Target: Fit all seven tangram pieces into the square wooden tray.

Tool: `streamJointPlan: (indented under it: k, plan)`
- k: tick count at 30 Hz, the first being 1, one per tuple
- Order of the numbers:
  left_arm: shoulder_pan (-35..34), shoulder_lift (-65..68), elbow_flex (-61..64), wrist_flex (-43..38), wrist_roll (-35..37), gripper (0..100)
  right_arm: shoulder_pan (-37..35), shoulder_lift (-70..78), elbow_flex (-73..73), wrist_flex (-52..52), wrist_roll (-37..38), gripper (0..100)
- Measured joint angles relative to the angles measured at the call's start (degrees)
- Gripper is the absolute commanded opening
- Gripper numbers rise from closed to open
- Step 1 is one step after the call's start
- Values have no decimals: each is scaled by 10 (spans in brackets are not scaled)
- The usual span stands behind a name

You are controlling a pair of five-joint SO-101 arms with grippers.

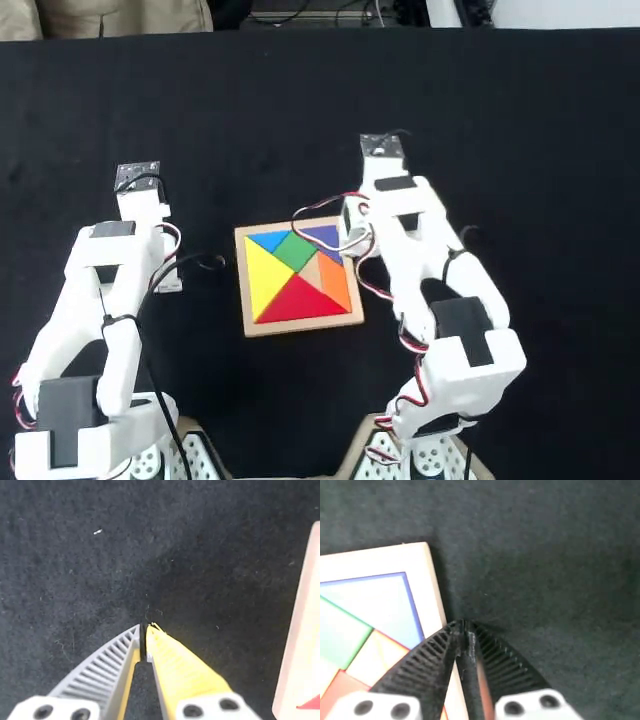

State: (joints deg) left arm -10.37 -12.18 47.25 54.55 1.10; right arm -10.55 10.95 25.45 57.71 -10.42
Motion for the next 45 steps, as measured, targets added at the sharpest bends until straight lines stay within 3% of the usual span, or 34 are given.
streamJointPlan:
  k: [12, 18, 27, 33, 38, 45]
  plan:
    - [0, 0, 0, 0, 0, 30, -4, 3, -7, 22, 2, 11]
    - [0, 0, 0, 0, 0, 30, -19, 2, 8, 67, 61, 11]
    - [0, 0, 0, 0, 0, 30, -56, 2, 11, 75, 72, 11]
    - [0, 0, 0, -44, 0, 30, -15, 0, -27, 98, 74, 11]
    - [0, -19, -89, -27, 0, 30, 58, -76, -140, 167, 74, 11]
    - [-50, -135, -264, 52, 0, 30, 75, -268, -259, 202, 74, 11]
